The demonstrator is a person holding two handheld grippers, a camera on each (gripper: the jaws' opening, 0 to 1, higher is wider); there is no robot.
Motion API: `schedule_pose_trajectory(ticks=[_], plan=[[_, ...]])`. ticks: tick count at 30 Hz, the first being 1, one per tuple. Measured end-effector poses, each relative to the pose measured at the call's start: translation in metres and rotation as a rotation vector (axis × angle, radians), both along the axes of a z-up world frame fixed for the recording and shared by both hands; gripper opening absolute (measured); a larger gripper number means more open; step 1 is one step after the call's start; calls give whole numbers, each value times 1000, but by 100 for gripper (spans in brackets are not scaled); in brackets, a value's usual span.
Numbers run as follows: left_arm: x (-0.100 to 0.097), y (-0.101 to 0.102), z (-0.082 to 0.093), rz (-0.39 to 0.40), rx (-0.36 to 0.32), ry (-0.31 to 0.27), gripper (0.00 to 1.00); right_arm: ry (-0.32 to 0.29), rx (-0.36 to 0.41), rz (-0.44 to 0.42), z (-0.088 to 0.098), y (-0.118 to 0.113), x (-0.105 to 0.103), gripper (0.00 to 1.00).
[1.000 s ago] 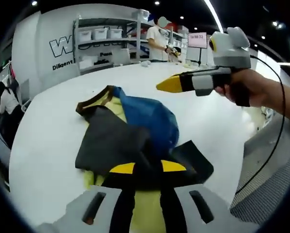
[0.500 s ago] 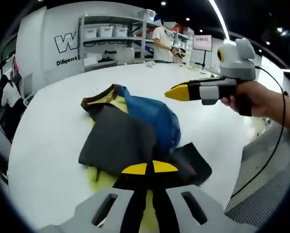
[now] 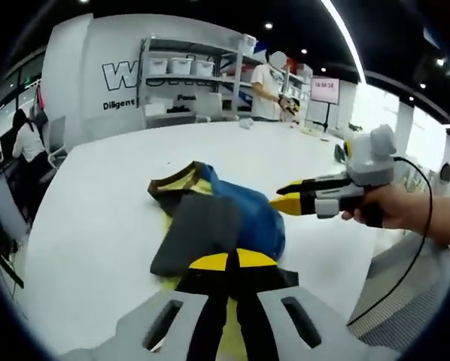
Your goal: Fold the garment on the visible template until the final outline fits inside the template.
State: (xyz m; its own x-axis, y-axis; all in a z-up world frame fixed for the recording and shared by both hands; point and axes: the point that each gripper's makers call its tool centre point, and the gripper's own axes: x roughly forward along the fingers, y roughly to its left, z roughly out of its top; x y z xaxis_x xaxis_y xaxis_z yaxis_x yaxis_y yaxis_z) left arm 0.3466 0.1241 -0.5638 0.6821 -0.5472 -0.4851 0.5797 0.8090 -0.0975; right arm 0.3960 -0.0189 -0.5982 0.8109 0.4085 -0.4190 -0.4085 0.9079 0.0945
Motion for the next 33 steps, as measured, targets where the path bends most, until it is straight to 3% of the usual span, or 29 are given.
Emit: schedule_pose_trajectory(ticks=[4,6,9,17,19,20,27,33], plan=[[8,16,13,42,-35,-22,0,7,1,8,-1,3,-2,25],[14,27,16,61,8,-55,0,9,1,11,-2,4,-3,25],[16,35,21,79,-26,-50,0,6,8,14,-3,7,-4,26],[32,76,25,180,3,-81,0,31,6,25,-10,11,-8,26],[37,88,24,212,18,-84,0,34,7,26,-11,11,-8,26],[42,103,21,263,36,-75,0,39,7,30,-11,13,-9,26],[56,142,15,334,83,-81,0,61,-1,53,-17,20,-14,26],[60,174,-3,408,169,-46,0,78,-11,88,-23,29,-18,26]])
